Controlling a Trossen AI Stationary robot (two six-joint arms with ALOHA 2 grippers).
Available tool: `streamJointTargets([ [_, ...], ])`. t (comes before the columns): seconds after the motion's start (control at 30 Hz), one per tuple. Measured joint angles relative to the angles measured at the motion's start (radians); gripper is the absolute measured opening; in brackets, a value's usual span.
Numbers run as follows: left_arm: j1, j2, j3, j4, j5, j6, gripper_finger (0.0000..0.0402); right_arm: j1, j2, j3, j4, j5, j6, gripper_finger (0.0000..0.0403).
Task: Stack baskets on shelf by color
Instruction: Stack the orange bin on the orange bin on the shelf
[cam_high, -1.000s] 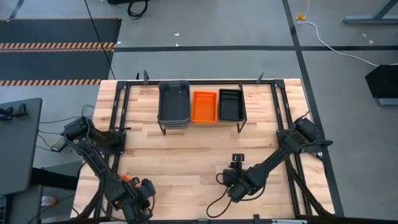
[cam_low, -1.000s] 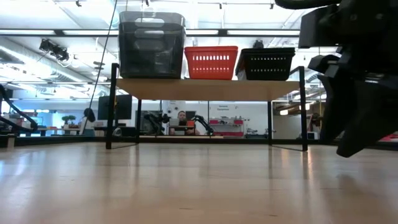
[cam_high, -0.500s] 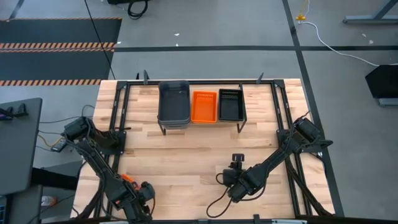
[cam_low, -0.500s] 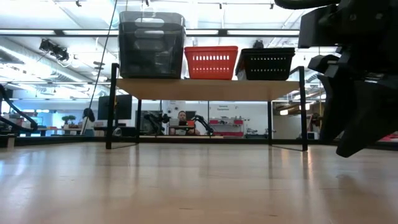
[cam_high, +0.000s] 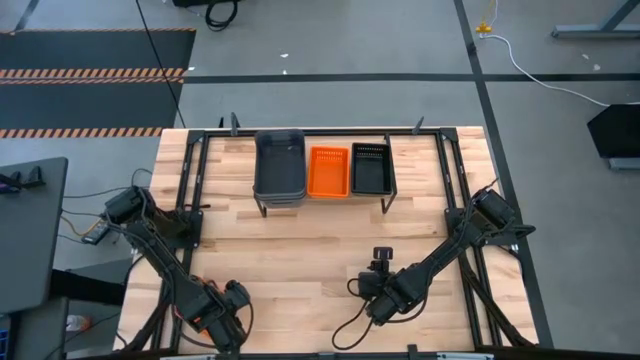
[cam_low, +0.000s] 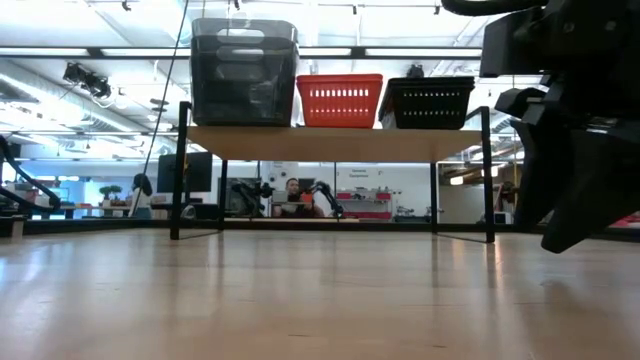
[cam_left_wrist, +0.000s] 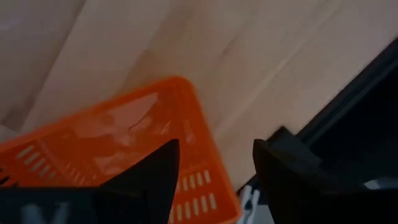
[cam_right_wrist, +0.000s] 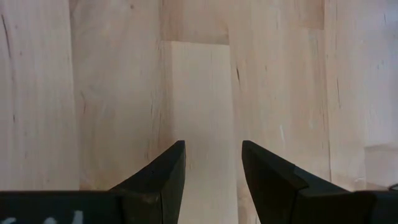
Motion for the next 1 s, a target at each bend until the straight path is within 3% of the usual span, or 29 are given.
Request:
streamJointTargets([
  [0.23,-0.019,0.021,-0.001,-0.019,-0.045,-0.055,0.0213,0.000,0.000,0.000,0.002,0.000,0.000,0.0165],
  [0.37,-0.027,0.090,-0.002,0.016,-0.006,-0.048,0.0211,0.000,0.000,0.000,0.003,0.000,0.002,0.0165],
  [0.6,0.000,0.182,-0.003,0.039,0.011,0.095,0.0199,0.000,0.000,0.000,0.004,0.000,0.003,0.0165],
  [0.77,0.047,0.185,-0.003,0.024,0.017,0.201,0.0135,0.000,0.000,0.000,0.005,0.001,-0.001,0.0165],
  [0.93,0.127,0.182,0.007,0.006,0.020,0.312,0.0021,0.000,0.000,0.000,0.004,0.063,-0.006,0.0165],
  [1.0,0.162,0.181,0.029,-0.004,0.026,0.360,0.0012,0.000,0.000,0.000,0.004,0.079,-0.010,0.0165],
])
